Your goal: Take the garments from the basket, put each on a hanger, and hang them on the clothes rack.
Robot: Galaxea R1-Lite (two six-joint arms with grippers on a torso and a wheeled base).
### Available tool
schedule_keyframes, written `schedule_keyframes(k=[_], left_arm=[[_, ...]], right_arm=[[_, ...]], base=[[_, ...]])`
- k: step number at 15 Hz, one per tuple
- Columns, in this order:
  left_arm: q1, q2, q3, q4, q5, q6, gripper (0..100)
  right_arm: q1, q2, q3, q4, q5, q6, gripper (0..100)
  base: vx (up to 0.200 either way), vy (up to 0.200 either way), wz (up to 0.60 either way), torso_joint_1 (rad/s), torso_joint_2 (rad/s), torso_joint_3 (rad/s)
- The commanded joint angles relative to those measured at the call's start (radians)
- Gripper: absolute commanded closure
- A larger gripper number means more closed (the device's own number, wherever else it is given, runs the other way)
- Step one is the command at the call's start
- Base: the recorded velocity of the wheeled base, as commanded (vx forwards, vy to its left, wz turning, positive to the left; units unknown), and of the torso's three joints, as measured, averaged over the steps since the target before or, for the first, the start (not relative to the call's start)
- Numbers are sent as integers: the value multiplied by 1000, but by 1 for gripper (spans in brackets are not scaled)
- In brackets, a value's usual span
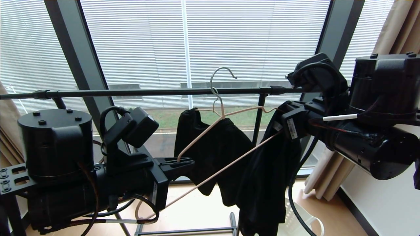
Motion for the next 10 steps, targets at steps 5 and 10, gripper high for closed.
schedule_keyframes(k=[5, 10], left_arm=[[-28, 16, 9, 1, -6, 4, 100], [-28, 16, 13, 0, -7, 4, 100]], right_arm=[[109, -7, -14, -34, 0, 0, 100], [211, -10, -14, -58, 3, 1, 100]], base=[[0, 0, 0, 0, 0, 0], [0, 0, 0, 0, 0, 0]])
